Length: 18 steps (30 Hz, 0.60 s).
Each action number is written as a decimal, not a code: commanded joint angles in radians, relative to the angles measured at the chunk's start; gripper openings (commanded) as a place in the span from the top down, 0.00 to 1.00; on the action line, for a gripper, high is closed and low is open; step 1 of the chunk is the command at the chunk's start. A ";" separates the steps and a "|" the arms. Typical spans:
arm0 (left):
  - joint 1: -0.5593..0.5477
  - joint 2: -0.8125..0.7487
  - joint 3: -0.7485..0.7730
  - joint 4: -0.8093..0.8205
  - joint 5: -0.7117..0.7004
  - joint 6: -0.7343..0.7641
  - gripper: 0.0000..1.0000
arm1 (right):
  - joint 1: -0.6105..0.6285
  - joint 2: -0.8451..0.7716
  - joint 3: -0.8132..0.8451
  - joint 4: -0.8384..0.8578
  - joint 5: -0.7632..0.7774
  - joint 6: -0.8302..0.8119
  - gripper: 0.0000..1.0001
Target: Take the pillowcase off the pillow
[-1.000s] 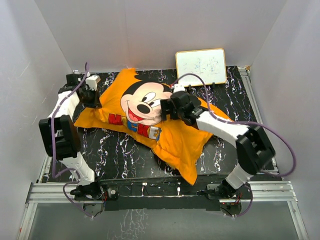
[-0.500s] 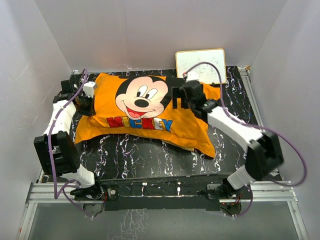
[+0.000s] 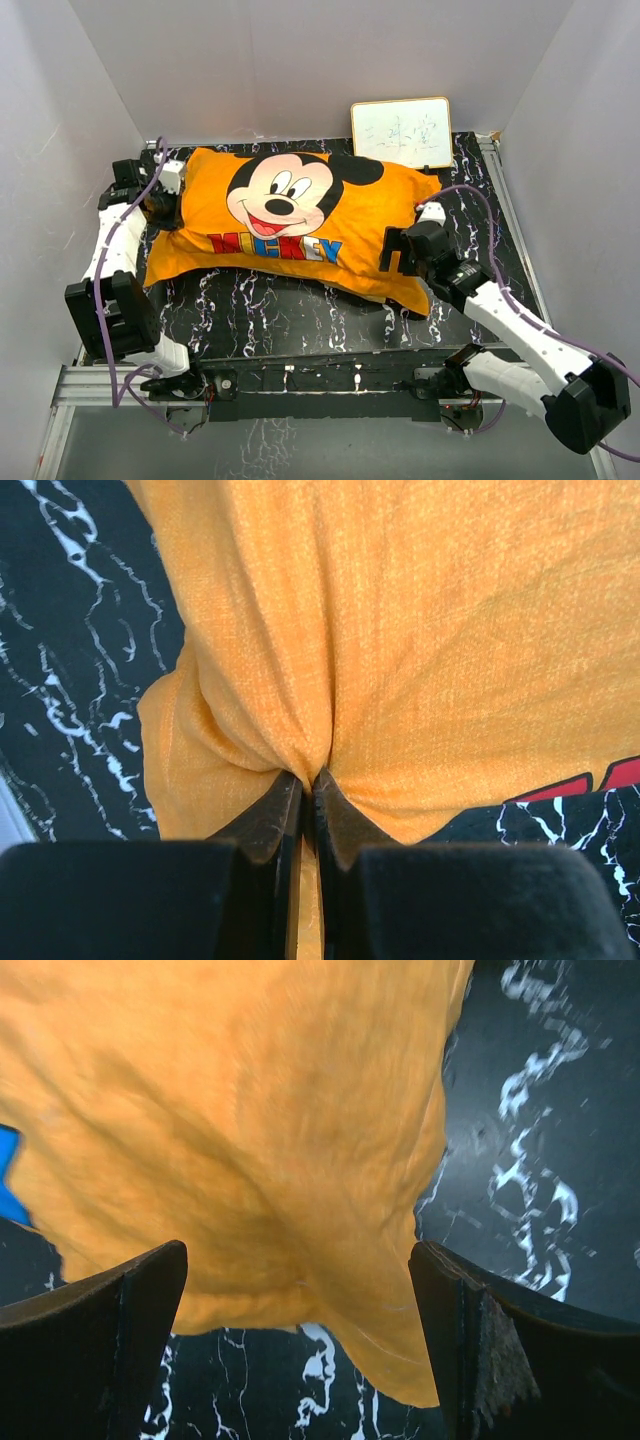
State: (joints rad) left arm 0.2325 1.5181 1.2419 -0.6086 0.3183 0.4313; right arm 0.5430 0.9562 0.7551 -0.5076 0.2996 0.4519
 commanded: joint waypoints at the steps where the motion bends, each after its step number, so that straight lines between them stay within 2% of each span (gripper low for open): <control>1: 0.064 -0.073 0.044 -0.025 -0.028 0.033 1.00 | 0.003 0.023 -0.074 0.074 -0.102 0.084 0.02; 3: 0.096 -0.079 0.041 -0.057 0.026 0.043 1.00 | 0.002 0.033 -0.110 0.119 -0.116 0.089 0.02; 4: 0.110 -0.083 0.034 -0.079 0.066 0.054 0.91 | 0.003 0.036 -0.123 0.133 -0.126 0.093 0.02; 6: 0.120 -0.091 0.016 -0.133 0.116 0.091 0.46 | 0.003 0.040 -0.143 0.156 -0.163 0.104 0.02; 7: 0.121 -0.094 0.007 -0.156 0.132 0.115 0.28 | 0.002 0.041 -0.155 0.170 -0.190 0.111 0.02; 8: 0.122 -0.097 -0.001 -0.175 0.137 0.135 0.18 | 0.004 0.041 -0.166 0.184 -0.210 0.116 0.02; 12: 0.138 -0.091 -0.022 -0.262 0.132 0.243 0.03 | 0.012 0.039 -0.209 0.207 -0.259 0.135 0.02; 18: 0.184 -0.041 -0.104 -0.328 0.075 0.432 0.03 | 0.019 0.070 -0.244 0.239 -0.261 0.135 0.02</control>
State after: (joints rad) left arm 0.3782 1.4651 1.1923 -0.8402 0.4068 0.7021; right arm 0.5556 1.0084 0.5198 -0.3557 0.0624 0.5758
